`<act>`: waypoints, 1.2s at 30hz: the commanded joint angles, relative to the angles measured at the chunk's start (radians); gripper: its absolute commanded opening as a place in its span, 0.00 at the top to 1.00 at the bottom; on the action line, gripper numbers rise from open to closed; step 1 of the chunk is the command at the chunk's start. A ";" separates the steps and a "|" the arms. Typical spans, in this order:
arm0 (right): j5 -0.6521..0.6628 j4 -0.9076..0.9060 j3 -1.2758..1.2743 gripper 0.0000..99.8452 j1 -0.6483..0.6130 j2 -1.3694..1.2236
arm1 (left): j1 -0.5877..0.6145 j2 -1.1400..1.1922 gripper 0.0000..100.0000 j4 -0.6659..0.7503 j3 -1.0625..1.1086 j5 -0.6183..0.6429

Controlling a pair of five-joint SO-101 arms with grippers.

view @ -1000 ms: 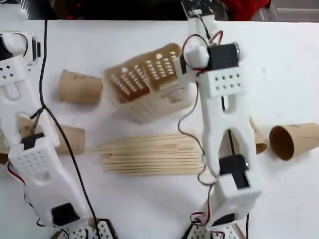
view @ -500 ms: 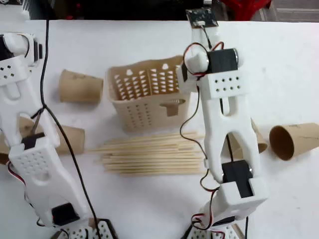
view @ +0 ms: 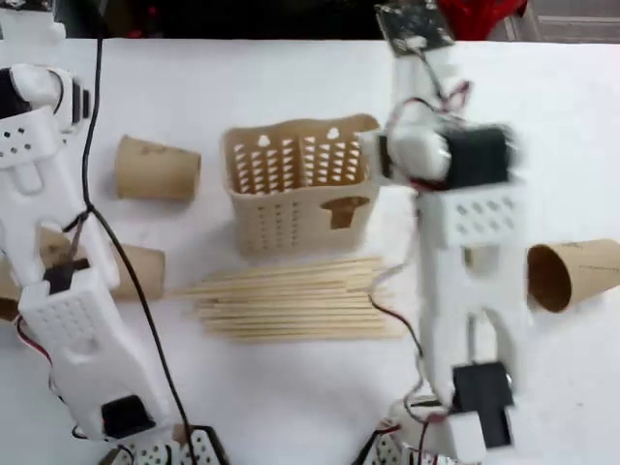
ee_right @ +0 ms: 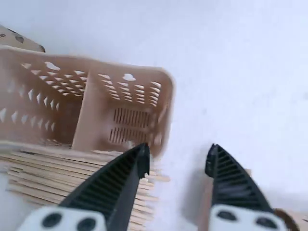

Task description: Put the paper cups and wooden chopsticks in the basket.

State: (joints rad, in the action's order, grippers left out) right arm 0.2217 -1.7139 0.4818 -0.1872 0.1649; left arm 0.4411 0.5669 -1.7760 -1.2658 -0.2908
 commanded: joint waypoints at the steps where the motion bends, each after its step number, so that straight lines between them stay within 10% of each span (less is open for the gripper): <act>1: 0.184 -0.007 -0.072 0.85 0.093 0.139 | -0.013 -0.166 0.85 -0.008 -0.029 -0.003; 8: 0.574 0.036 -0.404 0.78 0.318 0.395 | -0.010 -0.381 0.85 -0.014 0.103 -0.005; 18: 0.968 0.510 -1.022 0.77 0.630 0.627 | -0.154 -0.914 0.85 0.014 0.988 -0.169; 27: 1.030 0.845 -1.343 0.77 0.763 0.699 | -0.177 -1.305 0.85 0.479 1.860 -0.206; 36: 1.028 1.110 -1.603 0.73 0.805 0.696 | -0.176 -1.356 0.85 0.741 2.220 -0.212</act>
State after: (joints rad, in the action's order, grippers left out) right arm 1.2421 -0.6797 -1.0771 0.6107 0.8416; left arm 0.2770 -0.7603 -1.1254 0.9022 -0.4964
